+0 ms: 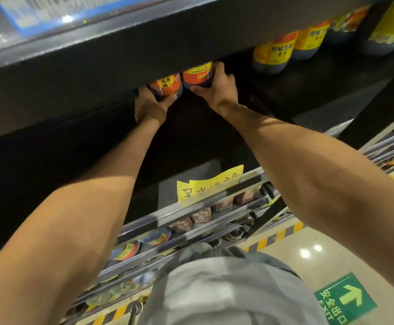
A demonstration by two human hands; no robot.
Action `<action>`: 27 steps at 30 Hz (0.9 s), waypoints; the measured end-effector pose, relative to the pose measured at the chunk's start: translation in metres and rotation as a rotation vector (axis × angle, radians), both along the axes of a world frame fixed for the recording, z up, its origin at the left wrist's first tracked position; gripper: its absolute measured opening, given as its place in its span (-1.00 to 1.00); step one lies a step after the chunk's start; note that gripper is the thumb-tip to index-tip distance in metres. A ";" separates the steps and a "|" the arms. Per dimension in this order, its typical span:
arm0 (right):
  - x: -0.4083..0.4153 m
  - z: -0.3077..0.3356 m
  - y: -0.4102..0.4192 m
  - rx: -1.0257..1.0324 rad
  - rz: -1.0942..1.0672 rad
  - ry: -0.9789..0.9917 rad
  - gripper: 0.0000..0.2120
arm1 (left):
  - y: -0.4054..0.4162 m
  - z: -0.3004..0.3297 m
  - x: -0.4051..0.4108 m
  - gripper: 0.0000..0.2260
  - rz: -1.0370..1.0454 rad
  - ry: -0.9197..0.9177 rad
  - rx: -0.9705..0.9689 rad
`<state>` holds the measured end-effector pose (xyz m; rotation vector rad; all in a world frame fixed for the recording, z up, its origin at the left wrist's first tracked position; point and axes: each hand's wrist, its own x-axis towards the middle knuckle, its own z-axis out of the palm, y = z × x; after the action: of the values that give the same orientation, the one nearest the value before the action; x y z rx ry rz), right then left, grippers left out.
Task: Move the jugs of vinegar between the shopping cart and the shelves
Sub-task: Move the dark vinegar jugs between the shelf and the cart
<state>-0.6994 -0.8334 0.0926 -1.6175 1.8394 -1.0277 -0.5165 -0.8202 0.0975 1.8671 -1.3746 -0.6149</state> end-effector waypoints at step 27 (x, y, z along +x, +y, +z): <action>0.039 0.074 0.137 0.079 0.634 0.528 -0.25 | 0.194 0.053 0.012 -0.40 0.078 -0.374 0.106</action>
<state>-0.6608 -0.6959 0.1665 -2.3526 1.4350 -0.2603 -0.5047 -0.6258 0.1503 2.1910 -1.5155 -0.3124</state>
